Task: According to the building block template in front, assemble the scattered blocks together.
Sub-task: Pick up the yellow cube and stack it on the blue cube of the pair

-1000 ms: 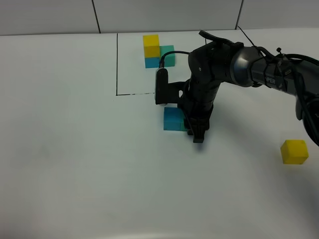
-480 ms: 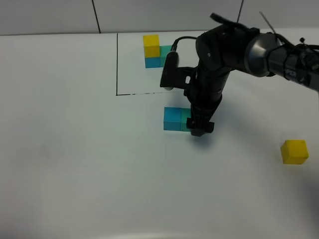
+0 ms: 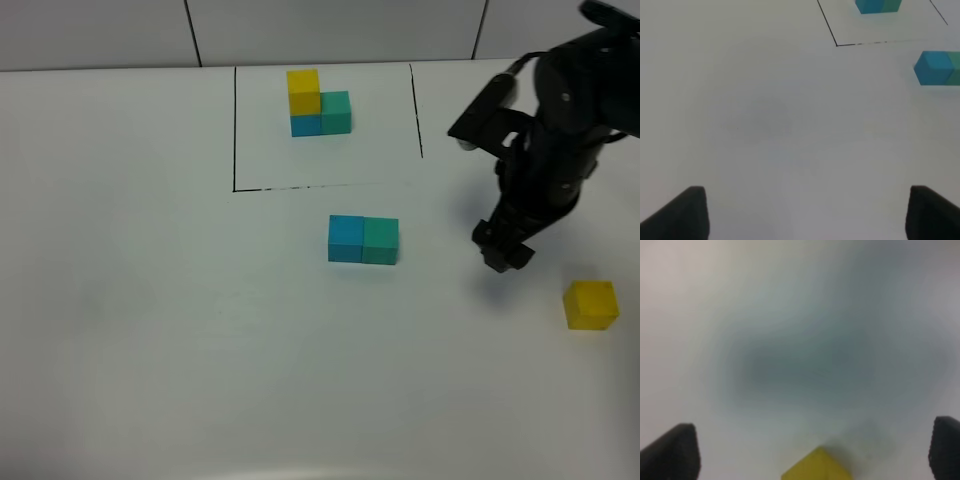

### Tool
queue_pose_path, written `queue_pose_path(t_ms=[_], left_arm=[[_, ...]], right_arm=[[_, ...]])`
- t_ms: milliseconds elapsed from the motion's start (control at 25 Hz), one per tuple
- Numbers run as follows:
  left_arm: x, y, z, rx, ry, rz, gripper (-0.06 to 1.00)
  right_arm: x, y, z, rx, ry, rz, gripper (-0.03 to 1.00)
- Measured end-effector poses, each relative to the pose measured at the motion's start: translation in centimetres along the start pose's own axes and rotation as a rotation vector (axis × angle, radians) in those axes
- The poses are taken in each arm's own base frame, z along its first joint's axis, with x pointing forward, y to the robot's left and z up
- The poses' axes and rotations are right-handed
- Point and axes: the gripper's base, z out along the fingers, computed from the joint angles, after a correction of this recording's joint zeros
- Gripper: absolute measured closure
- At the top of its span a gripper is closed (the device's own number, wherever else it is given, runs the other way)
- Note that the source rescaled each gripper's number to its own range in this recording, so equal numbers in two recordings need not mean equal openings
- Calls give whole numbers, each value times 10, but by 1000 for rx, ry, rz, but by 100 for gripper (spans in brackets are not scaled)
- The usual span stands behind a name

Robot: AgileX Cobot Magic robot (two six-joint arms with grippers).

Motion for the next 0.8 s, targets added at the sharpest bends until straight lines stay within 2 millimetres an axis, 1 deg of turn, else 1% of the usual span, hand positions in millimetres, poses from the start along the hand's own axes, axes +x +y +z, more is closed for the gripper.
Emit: queue_pose_path(t_ms=[40, 200, 280, 400, 560, 680, 800], left_arm=[[0, 0, 0, 0, 0, 0, 27], [0, 0, 0, 0, 0, 0, 27], [0, 0, 0, 0, 0, 0, 27], [0, 0, 0, 0, 0, 0, 27], [0, 0, 0, 0, 0, 0, 27], [0, 0, 0, 0, 0, 0, 27], [0, 0, 0, 0, 0, 0, 27]], right_arm=[[10, -4, -4, 12, -16, 63, 12], [50, -11, -8, 39, -51, 341, 12], [69, -14, -4, 40, -46, 498, 12], [88, -16, 7, 37, -20, 650, 13], [98, -16, 16, 43, -40, 733, 16], [98, -17, 22, 43, -43, 748, 17], [98, -18, 33, 33, -22, 751, 18]])
